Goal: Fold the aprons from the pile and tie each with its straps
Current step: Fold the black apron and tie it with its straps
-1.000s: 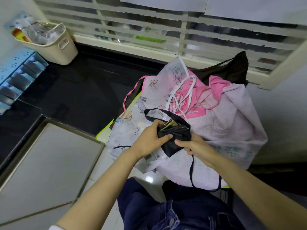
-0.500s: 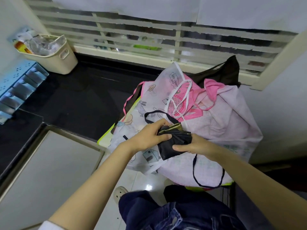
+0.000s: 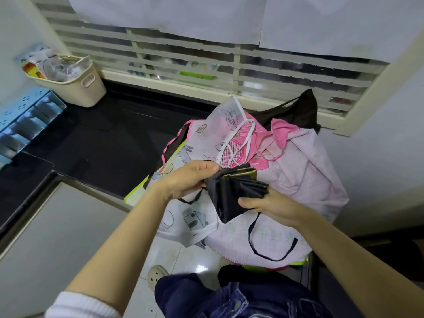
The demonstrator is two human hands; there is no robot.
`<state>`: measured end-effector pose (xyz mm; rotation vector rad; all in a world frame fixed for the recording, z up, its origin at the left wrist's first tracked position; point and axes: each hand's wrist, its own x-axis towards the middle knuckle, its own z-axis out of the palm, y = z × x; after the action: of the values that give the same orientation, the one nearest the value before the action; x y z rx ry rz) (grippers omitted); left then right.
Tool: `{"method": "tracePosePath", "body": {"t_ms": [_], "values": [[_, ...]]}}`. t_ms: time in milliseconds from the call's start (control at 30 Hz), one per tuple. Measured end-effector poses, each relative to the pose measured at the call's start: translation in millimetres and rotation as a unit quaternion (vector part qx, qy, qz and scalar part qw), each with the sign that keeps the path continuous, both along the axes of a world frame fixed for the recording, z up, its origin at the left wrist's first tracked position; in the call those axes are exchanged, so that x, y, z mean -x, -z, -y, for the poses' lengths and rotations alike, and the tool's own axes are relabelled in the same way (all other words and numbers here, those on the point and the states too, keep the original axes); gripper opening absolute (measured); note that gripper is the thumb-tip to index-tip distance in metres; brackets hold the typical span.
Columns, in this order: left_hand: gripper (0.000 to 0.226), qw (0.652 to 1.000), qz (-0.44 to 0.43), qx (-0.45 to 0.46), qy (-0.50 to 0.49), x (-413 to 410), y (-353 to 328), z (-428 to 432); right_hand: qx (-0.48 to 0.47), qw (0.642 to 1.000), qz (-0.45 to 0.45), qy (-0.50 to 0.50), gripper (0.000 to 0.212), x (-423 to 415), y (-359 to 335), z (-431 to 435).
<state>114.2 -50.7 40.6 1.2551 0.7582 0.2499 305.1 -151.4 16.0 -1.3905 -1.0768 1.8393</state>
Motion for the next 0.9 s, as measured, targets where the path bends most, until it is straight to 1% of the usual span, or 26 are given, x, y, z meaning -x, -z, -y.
{"method": "tracePosePath", "body": {"t_ms": [33,100,167,233,267,333,433,500,600,700,767,833,900], "values": [[0.024,0.998,0.015,0.019,-0.062,-10,4,8,-0.003,1.0,-0.019,0.008,0.034,0,0,-1],[0.02,0.982,0.032,0.037,-0.18,-29,15,28,-0.013,0.997,-0.058,0.056,0.023,1,1,-4],[0.021,0.966,0.034,0.029,-0.256,-46,25,49,-0.022,0.99,-0.071,0.121,0.019,2,4,-6],[0.032,0.952,-0.02,0.007,-0.305,-59,31,68,-0.03,0.984,-0.059,0.168,0.016,1,8,-9],[0.037,0.949,-0.056,-0.011,-0.311,-63,34,76,-0.031,0.98,-0.053,0.188,0.015,1,8,-11],[0.039,0.949,-0.094,-0.069,-0.292,-69,38,90,-0.036,0.973,-0.036,0.224,0.015,1,10,-15],[0.032,0.941,-0.143,-0.192,-0.238,-68,42,98,-0.05,0.963,0.01,0.263,0.014,-2,12,-19],[0.029,0.922,-0.196,-0.276,-0.187,-62,42,96,-0.06,0.959,0.039,0.273,0.018,-5,15,-21],[0.028,0.876,-0.257,-0.393,-0.111,-53,32,88,-0.084,0.956,0.093,0.263,0.02,-7,19,-23],[0.025,0.847,-0.286,-0.442,-0.074,-44,19,69,-0.107,0.956,0.14,0.233,0.017,-4,25,-19],[0.025,0.833,-0.306,-0.459,-0.051,-39,13,56,-0.116,0.957,0.149,0.221,0.016,-1,29,-15],[0.026,0.828,-0.312,-0.465,-0.031,-34,11,46,-0.117,0.959,0.137,0.218,0.017,2,31,-11],[0.025,0.829,-0.292,-0.477,-0.028,-30,10,37,-0.115,0.963,0.119,0.214,0.018,4,33,-8]]}}
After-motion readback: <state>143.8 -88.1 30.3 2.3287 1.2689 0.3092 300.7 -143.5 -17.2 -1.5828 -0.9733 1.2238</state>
